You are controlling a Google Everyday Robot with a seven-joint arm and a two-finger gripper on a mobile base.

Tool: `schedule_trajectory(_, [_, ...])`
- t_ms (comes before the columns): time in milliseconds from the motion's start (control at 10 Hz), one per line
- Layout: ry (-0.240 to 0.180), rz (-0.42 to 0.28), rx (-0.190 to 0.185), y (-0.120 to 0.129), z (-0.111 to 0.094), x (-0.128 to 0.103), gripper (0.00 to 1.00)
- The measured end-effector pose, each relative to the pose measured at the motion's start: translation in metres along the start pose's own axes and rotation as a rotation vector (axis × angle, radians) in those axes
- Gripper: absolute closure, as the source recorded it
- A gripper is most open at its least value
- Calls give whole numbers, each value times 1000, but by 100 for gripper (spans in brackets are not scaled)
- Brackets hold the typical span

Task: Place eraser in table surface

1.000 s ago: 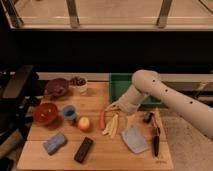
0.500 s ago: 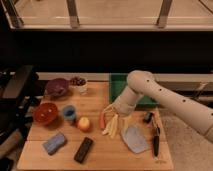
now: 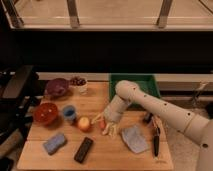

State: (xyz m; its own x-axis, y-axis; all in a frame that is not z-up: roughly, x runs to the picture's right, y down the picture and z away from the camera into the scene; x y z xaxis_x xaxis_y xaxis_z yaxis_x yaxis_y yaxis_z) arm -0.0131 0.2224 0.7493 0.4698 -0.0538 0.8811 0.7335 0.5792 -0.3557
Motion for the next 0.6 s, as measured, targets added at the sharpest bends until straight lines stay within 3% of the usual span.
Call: schedule_trajectory(600, [-101, -46, -59, -4, 55, -16, 20])
